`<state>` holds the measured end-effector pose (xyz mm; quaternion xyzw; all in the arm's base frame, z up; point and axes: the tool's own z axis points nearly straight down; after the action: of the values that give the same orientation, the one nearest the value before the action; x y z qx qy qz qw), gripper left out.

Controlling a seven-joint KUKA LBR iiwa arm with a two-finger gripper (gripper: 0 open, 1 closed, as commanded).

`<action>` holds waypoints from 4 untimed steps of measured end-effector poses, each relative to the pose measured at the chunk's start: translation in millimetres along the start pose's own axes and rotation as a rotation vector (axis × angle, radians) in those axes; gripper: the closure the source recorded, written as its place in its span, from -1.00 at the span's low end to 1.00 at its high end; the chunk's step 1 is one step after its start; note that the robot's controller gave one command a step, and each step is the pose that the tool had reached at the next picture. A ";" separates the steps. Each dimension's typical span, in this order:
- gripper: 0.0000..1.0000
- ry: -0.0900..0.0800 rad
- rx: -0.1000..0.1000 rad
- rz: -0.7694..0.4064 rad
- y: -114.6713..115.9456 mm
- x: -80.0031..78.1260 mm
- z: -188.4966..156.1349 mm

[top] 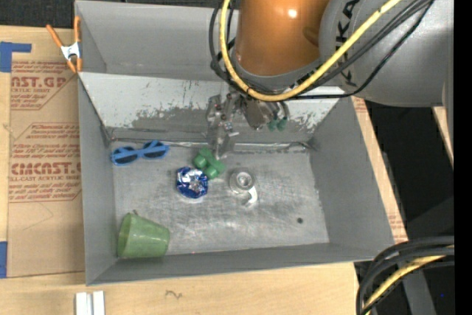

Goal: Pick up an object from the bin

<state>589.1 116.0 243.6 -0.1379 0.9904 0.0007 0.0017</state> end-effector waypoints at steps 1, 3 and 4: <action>1.00 0.000 0.000 0.000 -0.2 0.0 0.0; 1.00 0.009 -0.001 -0.197 -29.7 39.1 124.2; -1.00 0.002 -0.001 -0.197 -29.1 36.8 120.7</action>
Offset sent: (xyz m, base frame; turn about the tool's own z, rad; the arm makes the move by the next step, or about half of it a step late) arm 0.0000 0.0000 0.0000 0.0000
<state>562.0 78.1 122.7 -0.2345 0.9721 0.0006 0.0007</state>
